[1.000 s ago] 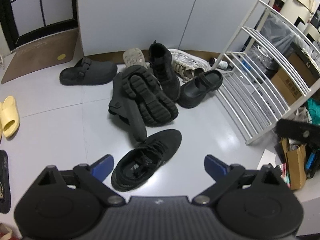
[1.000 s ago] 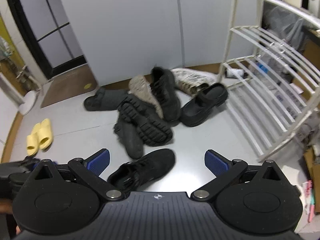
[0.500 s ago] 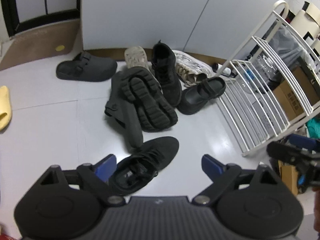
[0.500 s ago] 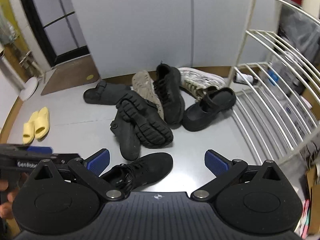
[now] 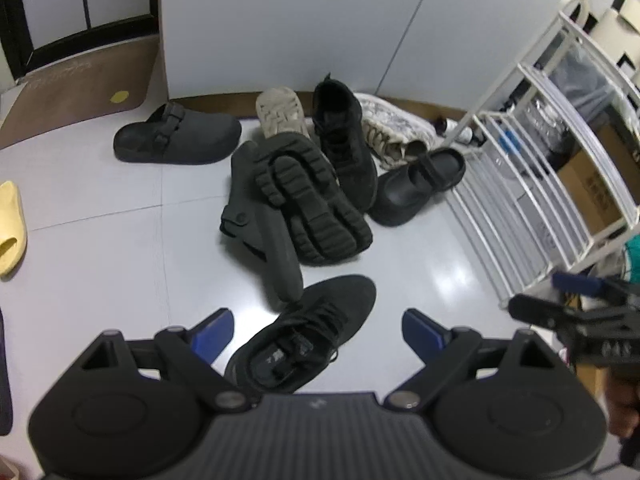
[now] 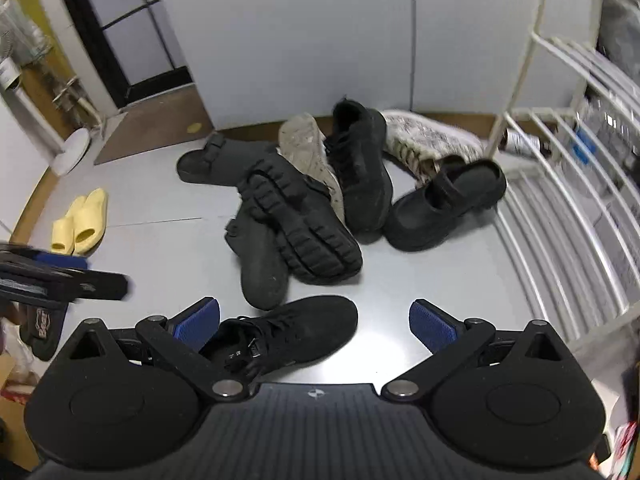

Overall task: Organize scattered shoes
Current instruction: 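Move the left tool toward the black lace-up sneaker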

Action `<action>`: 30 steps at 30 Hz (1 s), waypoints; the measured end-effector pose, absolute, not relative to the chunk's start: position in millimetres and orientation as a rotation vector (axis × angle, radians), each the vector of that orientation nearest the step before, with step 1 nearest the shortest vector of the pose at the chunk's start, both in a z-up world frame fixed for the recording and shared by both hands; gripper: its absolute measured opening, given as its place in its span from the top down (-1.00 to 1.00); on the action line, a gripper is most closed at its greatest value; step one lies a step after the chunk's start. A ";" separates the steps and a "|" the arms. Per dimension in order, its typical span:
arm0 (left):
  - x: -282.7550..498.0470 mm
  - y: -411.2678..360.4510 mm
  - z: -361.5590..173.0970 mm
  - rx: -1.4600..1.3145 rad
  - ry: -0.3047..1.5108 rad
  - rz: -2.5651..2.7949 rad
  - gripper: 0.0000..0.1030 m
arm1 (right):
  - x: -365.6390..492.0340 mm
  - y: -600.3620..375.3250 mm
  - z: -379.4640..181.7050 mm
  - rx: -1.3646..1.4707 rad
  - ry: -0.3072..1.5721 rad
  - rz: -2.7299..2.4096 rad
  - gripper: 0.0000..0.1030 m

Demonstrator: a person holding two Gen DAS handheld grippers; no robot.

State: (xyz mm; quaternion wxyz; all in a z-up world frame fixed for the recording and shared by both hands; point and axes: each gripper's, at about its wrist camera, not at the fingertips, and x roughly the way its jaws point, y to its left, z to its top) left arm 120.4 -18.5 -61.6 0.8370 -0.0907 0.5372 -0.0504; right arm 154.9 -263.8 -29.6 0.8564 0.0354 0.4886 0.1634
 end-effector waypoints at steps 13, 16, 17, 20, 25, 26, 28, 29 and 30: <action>137.6 -17.1 -85.2 -0.110 1.156 -0.094 -0.80 | 150.3 -268.2 -54.0 0.061 0.943 0.382 -1.00; 141.9 -19.6 -92.1 -0.162 1.157 -0.106 -0.78 | 144.7 -270.8 -68.8 0.099 0.948 0.425 -1.00; 143.8 -22.0 -94.2 -0.175 1.155 -0.113 -0.79 | 142.6 -274.0 -73.4 0.115 0.961 0.452 -1.00; 146.3 -34.4 -101.9 -0.152 1.149 -0.125 -0.79 | 134.3 -286.7 -81.5 0.149 0.977 0.484 -1.00; 147.4 -54.2 -123.2 -0.108 1.182 -0.152 -0.78 | 118.5 -305.1 -94.2 0.115 0.975 0.473 -1.00; 147.3 -57.0 -128.0 -0.102 1.198 -0.159 -0.78 | 116.4 -307.7 -97.6 0.107 0.977 0.472 -1.00; 146.6 -60.8 -136.3 -0.096 1.217 -0.167 -0.75 | 113.6 -313.5 -109.3 0.100 0.995 0.465 -1.00; 147.1 -62.8 -139.9 -0.092 1.223 -0.171 -0.75 | 113.2 -317.0 -116.7 0.107 1.014 0.460 -1.00; 147.8 -64.5 -143.0 -0.087 1.227 -0.174 -0.75 | 113.1 -320.5 -123.7 0.116 1.035 0.453 -1.00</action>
